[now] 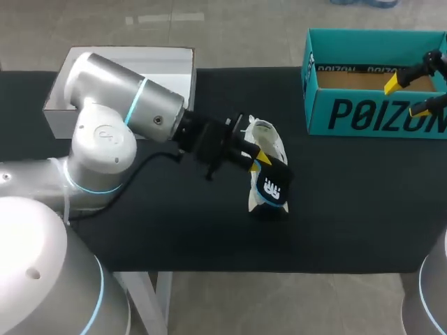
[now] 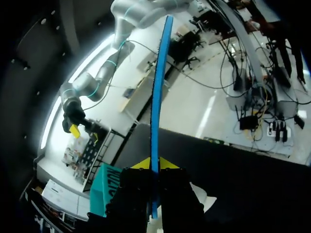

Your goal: Take the shoe out of the shoebox, open the shoe tongue, remove and reinsert the insole, then place the shoe into the shoebox

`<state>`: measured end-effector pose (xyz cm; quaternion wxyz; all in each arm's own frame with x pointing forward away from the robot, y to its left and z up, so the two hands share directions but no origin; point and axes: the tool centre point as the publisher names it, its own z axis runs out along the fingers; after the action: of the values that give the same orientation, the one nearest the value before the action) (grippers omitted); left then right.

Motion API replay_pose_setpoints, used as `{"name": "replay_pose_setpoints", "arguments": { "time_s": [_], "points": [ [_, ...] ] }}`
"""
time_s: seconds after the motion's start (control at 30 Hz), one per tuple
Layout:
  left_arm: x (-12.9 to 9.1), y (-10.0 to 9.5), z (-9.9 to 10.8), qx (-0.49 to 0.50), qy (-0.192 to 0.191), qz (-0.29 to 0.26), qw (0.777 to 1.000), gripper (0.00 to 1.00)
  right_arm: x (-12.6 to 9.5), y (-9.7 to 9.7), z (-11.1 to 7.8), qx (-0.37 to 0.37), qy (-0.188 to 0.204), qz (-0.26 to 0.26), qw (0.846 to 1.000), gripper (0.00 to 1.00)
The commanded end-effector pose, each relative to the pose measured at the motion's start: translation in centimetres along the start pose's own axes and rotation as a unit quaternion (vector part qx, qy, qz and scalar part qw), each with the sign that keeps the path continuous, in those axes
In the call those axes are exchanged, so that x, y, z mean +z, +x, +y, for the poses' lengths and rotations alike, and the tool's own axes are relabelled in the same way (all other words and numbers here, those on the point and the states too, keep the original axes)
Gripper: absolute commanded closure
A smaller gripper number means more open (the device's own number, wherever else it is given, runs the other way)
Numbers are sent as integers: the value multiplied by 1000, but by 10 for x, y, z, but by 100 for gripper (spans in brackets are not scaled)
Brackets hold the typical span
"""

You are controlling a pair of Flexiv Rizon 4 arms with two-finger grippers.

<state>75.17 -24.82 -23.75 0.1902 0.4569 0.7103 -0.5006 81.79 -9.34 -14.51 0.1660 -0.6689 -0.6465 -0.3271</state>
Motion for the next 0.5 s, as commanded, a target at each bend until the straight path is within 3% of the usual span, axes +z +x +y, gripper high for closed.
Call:
{"name": "replay_pose_setpoints", "arguments": {
  "time_s": [0.03,0.2,0.4,0.5],
  "points": [
    [17,-7,18,-24,8,58,998,100,0,0,-1,1,0,-1,1000,0],
    [27,-3,39,-30,56,56,996,100,0,0,-1,1,0,-1,1000,0],
    [42,9,59,-17,62,76,995,100,0,0,-1,1,0,-1,1000,0],
    [44,14,63,-10,45,87,995,100,0,0,-1,1,0,-1,1000,0]
  ]
}}
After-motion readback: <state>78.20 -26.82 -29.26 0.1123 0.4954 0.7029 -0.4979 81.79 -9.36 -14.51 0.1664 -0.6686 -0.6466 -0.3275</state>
